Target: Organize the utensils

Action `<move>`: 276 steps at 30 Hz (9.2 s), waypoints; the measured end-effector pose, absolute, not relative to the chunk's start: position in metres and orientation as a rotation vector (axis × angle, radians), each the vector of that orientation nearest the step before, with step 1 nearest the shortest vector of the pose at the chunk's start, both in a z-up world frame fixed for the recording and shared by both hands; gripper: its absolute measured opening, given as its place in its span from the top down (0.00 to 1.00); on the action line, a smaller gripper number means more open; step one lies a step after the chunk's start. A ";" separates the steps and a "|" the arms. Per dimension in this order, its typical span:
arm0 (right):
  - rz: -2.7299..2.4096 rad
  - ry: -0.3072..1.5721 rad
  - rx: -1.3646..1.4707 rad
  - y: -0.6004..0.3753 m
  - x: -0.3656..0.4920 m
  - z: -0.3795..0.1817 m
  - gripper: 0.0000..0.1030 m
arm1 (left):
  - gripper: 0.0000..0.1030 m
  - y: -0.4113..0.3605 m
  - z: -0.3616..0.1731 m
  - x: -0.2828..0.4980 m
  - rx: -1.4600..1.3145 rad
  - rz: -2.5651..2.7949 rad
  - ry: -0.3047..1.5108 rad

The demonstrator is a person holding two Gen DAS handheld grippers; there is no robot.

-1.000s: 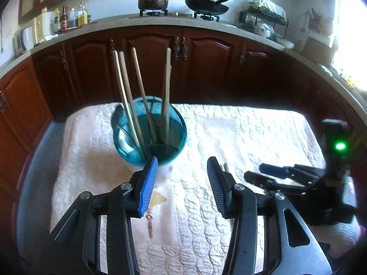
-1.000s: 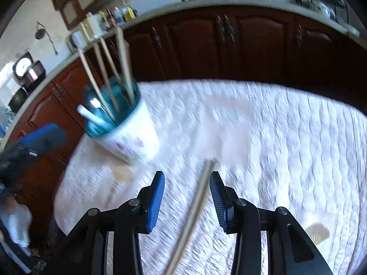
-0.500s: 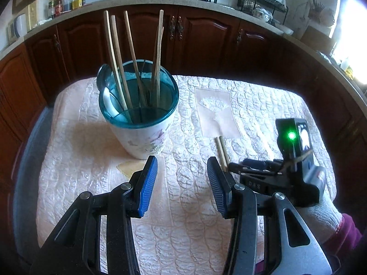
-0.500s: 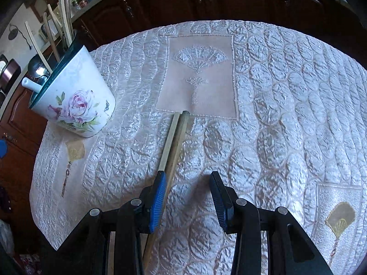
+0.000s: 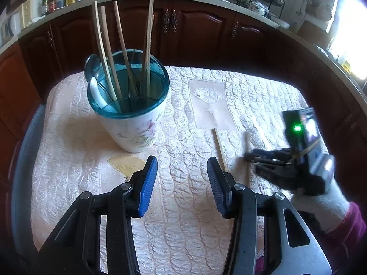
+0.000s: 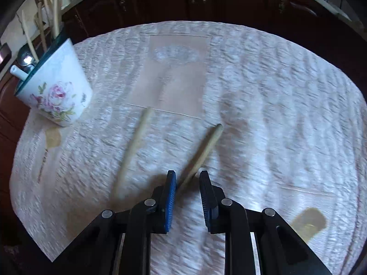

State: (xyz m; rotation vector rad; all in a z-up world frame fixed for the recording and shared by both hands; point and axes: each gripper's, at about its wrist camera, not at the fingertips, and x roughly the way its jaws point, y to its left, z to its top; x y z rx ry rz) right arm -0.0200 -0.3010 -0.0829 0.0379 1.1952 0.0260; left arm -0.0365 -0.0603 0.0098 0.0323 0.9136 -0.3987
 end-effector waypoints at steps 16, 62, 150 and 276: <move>0.072 1.126 0.451 -0.401 -0.039 -0.071 0.62 | 0.57 -0.141 -0.034 0.005 0.075 -0.544 1.070; 0.334 0.869 0.171 -0.296 -0.042 0.051 0.92 | 0.95 -0.071 0.059 -0.010 -0.042 -0.592 0.824; 0.256 1.113 0.105 -0.276 -0.001 -0.067 0.66 | 0.96 -0.009 0.101 -0.054 -0.128 -0.547 0.748; 0.332 0.708 0.093 -0.162 -0.022 0.099 0.33 | 0.61 0.024 0.104 -0.024 -0.061 -0.138 0.641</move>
